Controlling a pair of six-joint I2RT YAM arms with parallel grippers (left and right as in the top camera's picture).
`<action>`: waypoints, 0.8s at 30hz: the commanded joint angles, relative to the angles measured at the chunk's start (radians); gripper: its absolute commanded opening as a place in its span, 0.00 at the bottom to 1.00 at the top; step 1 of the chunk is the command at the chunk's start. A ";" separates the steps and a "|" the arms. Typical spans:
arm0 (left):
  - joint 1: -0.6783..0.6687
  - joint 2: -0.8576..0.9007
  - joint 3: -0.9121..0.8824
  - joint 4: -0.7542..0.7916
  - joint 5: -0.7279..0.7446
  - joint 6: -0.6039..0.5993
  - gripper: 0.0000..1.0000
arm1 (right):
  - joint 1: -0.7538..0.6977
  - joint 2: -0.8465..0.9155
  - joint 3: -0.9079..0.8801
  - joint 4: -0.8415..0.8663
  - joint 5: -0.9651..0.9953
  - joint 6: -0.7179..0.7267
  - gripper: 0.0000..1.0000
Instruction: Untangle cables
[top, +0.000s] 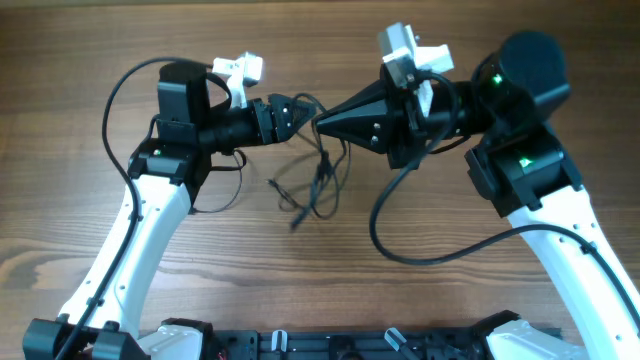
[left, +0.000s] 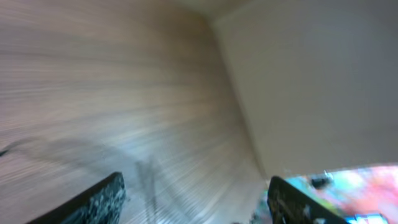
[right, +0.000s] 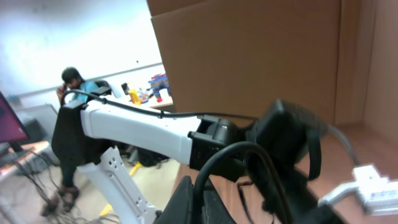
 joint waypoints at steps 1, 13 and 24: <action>0.001 0.008 0.007 0.147 0.180 -0.140 0.79 | -0.001 0.005 0.004 -0.098 -0.010 -0.005 0.04; -0.055 0.256 0.007 -0.357 -0.050 0.229 0.58 | -0.062 0.009 0.004 0.425 0.859 0.264 0.04; 0.072 0.257 0.007 -0.191 0.285 0.166 0.60 | -0.058 0.174 0.004 0.449 0.080 0.433 0.04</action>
